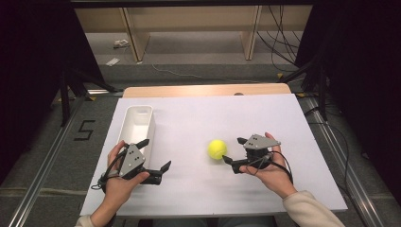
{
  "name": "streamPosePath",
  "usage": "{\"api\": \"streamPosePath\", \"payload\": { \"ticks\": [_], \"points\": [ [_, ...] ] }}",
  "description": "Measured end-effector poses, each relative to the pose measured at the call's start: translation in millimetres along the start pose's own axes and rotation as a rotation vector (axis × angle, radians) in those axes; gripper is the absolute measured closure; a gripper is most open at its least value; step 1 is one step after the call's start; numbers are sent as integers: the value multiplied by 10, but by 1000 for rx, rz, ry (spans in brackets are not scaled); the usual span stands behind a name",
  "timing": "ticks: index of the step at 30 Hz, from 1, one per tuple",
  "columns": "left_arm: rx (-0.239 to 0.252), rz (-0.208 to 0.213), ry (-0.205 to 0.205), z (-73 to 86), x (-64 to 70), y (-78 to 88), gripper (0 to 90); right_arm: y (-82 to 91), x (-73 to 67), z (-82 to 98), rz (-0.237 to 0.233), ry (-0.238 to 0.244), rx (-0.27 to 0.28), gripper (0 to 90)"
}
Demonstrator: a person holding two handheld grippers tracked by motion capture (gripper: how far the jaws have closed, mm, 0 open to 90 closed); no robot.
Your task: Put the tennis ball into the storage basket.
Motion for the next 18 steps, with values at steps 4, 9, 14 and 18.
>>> {"api": "streamPosePath", "payload": {
  "ticks": [4,9,14,18],
  "points": [
    [0,1,0,0,0,-1,0,-56,-14,-5,-1,1,-6,153],
    [0,0,-1,0,-1,0,0,-119,-32,-15,-2,1,-10,152],
    [1,0,-1,-1,-1,1,0,-176,-47,-16,-5,2,-20,152],
    [1,1,-1,-1,0,1,0,-223,-59,-18,-7,1,-23,151]
  ]
}}
Point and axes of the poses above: each handheld gripper's, and its own axes: y roughly backward along the jaws, z roughly out of its underside, x roughly to its right, the point moved 7 cm from there along -y, roughly forward along the jaws, and after that the axes turned 7 degrees about -y, right-handed, at the moved point
